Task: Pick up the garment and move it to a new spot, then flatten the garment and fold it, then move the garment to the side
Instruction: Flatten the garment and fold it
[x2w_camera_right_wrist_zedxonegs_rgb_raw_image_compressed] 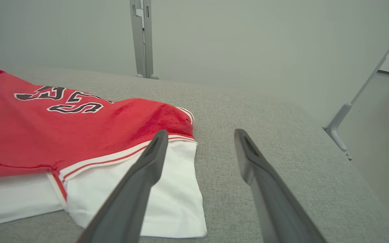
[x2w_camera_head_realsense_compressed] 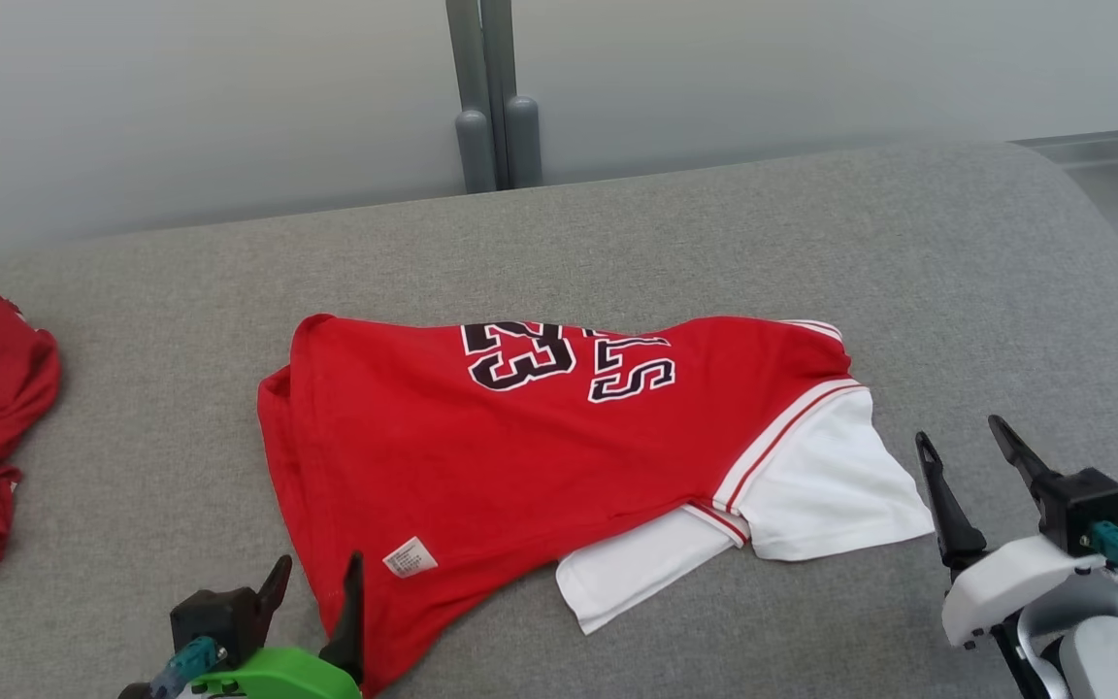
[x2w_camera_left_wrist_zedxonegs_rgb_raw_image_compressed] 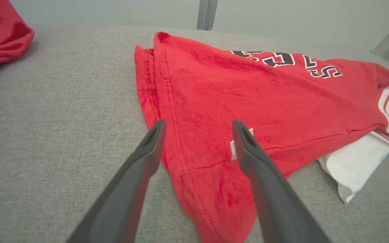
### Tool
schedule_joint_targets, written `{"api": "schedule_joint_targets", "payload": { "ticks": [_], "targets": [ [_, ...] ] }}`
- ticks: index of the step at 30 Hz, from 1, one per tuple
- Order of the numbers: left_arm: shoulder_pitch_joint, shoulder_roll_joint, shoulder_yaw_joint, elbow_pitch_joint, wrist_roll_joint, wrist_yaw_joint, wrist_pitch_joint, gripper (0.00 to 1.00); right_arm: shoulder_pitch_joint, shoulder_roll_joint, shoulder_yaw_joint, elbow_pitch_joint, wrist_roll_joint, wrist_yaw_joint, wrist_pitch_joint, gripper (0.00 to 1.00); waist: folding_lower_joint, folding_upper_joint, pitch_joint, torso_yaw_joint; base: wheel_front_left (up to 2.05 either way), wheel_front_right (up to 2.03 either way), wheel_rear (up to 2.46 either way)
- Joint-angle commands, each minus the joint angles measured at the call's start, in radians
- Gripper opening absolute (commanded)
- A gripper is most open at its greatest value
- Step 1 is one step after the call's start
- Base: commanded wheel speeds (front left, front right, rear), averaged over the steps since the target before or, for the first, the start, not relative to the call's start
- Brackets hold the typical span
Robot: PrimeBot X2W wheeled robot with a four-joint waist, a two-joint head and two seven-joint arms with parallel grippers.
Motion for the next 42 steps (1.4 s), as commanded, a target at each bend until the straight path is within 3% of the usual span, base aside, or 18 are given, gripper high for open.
{"api": "schedule_joint_targets", "payload": {
  "ticks": [1,8,14,38,40,42],
  "targets": [
    [-0.017,0.0,-0.001,-0.004,-0.01,0.01,0.03,1.0,-0.027,-0.012,0.009,0.014,0.022,-0.001,0.025,1.0,0.0,0.0,0.008,-0.006,0.0,0.0,0.0],
    [-0.045,-0.002,-0.024,0.035,-0.021,0.037,0.175,1.0,-0.127,-0.064,0.058,0.103,0.064,-0.001,0.199,1.0,0.0,0.0,0.049,-0.012,0.0,0.0,0.0],
    [-0.083,-0.001,-0.035,0.069,-0.012,0.05,0.199,1.0,-0.189,-0.074,0.109,0.213,0.09,-0.001,0.248,1.0,0.0,0.0,0.082,-0.009,0.0,0.0,0.0],
    [-0.079,0.009,-0.054,0.107,-0.044,0.057,0.212,1.0,-0.281,-0.058,0.233,0.527,0.185,-0.001,0.125,1.0,0.0,0.0,0.093,-0.001,0.0,0.0,0.0],
    [-0.085,0.008,-0.057,0.11,-0.046,0.056,0.207,1.0,-0.289,-0.058,0.239,0.543,0.188,-0.001,0.119,0.93,0.0,0.0,0.094,0.0,0.0,0.0,0.0],
    [-0.089,0.006,-0.061,0.112,-0.047,0.056,0.203,0.92,-0.297,-0.055,0.246,0.556,0.194,-0.001,0.112,0.81,0.0,0.0,0.095,0.0,0.0,0.0,0.0]
  ]
}}
